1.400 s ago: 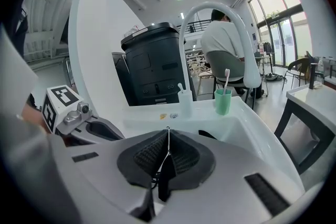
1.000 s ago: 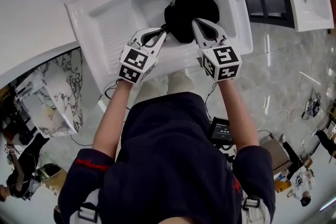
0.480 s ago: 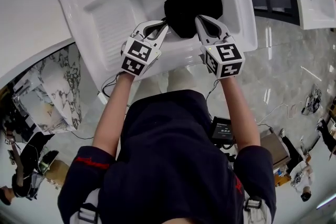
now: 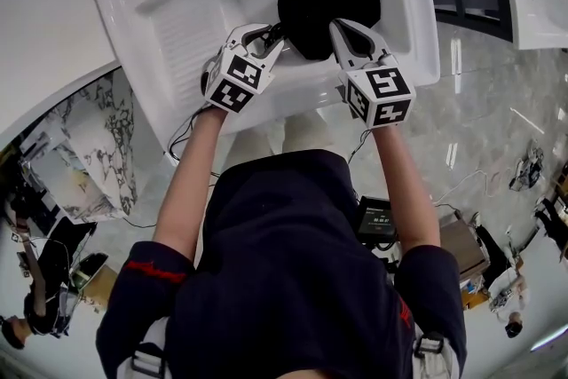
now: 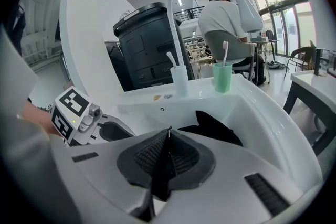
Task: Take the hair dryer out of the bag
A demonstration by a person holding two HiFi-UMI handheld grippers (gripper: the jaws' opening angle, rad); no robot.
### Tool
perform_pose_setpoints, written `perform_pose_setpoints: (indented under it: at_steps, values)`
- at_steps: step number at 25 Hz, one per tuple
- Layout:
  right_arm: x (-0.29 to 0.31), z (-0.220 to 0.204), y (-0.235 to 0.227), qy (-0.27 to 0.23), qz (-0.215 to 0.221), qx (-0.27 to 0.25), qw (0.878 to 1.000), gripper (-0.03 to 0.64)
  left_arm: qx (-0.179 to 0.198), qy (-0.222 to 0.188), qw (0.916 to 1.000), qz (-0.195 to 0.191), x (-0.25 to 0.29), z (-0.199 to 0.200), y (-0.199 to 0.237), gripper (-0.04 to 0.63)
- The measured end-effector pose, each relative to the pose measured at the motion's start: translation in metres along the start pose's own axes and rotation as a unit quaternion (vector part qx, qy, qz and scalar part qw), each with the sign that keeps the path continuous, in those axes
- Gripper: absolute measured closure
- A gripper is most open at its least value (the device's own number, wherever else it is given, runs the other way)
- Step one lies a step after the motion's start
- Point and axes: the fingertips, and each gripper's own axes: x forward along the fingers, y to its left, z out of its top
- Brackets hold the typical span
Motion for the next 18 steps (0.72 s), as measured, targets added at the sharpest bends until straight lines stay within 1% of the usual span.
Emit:
perform_pose_setpoints:
  at_steps: [3,6,11,15,18]
  values:
    - [0.002,-0.004,-0.003,0.005,0.000,0.003,1.000,0.581,0.015,0.024,0.9996,-0.001,0.009,-0.009,0.001,0.458]
    - [0.006,-0.011,-0.005,0.022,-0.003,-0.002,1.000,0.581,0.023,0.036,0.9991,-0.002,0.013,-0.014,0.004,0.444]
    - [0.017,-0.022,-0.004,0.061,0.002,-0.034,0.998,0.581,0.022,0.044,0.9988,-0.001,0.015,-0.020,0.005,0.439]
    - [0.030,-0.032,-0.005,0.096,0.007,-0.065,0.993,0.580,0.022,0.041,0.9989,0.001,0.017,-0.019,0.004,0.439]
    - [0.040,-0.038,-0.005,0.119,0.016,-0.077,0.990,0.578,0.019,0.038,0.9991,0.004,0.015,-0.018,0.004,0.439]
